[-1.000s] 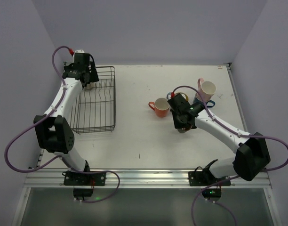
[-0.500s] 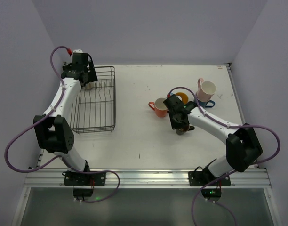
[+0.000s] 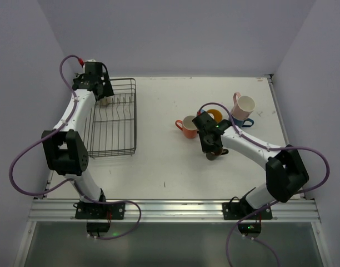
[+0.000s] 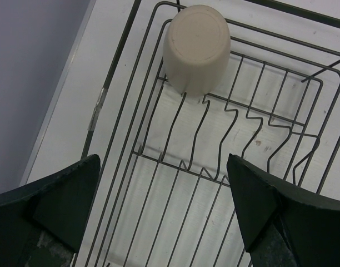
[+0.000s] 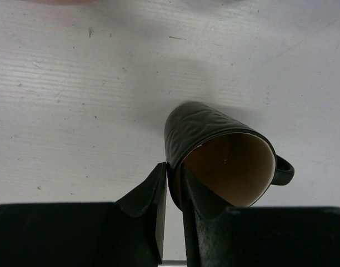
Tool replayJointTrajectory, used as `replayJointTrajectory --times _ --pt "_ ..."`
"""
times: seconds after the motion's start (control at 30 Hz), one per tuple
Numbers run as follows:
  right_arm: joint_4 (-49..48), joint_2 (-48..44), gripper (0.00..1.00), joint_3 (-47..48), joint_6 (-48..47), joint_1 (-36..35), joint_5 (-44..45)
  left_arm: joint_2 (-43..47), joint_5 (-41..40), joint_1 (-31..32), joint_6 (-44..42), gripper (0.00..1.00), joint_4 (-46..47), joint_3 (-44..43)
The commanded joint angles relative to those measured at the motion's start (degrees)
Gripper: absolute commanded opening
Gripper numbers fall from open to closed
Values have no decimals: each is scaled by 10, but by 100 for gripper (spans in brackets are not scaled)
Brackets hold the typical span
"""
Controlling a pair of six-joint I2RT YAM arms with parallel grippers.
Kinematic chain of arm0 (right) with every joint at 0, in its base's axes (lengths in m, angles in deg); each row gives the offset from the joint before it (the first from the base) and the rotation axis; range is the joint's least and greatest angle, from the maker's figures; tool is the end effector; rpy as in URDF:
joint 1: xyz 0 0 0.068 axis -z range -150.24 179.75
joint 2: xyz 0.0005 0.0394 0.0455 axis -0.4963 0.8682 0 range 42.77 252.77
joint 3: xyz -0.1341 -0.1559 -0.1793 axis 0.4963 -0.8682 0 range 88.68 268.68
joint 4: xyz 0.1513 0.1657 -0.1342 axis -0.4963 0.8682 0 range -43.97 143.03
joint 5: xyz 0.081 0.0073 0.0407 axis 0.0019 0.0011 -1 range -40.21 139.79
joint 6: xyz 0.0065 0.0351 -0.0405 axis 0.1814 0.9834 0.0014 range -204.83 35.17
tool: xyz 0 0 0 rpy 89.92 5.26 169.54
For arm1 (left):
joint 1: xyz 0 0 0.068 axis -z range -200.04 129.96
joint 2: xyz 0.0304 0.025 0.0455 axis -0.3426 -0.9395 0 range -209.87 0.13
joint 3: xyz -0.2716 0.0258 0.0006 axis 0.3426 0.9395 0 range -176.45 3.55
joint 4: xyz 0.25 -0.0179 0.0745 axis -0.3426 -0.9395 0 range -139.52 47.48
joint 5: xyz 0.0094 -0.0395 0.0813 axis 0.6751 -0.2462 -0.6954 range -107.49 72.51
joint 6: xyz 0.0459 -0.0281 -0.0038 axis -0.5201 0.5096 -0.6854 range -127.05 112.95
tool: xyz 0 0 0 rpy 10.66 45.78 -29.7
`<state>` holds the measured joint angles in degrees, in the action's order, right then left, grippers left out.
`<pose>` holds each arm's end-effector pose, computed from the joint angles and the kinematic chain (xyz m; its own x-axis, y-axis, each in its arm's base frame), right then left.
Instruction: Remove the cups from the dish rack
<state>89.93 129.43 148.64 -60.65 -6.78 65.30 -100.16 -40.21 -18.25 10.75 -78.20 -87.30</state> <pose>0.2358 0.1629 0.2184 -0.8971 -0.1733 -0.4064 -0.1477 0.9846 -0.0939 0.3942 0.0015 0.3165 -0.5999 -0.2634 -0.7555 -0.4485 0.8927 0.0448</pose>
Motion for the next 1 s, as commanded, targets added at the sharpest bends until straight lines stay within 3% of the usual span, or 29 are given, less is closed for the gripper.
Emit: replayJointTrajectory --times 0.0,0.33,0.47,0.8,0.97 --pt "-13 -2 19 8 1 -2 7 -7 -12 -9 -1 100 17 -32" --pt "0 -39 48 29 2 -3 14 -60 -16 -18 -10 100 -1 -97" --pt "17 -88 65 41 2 -6 14 -85 -14 -23 -18 100 -6 -121" --pt "38 -276 72 53 8 -16 -83 -171 34 -46 -19 100 -19 -192" --pt "66 -313 73 73 12 -18 -107 -186 72 -54 -25 100 -2 -201"
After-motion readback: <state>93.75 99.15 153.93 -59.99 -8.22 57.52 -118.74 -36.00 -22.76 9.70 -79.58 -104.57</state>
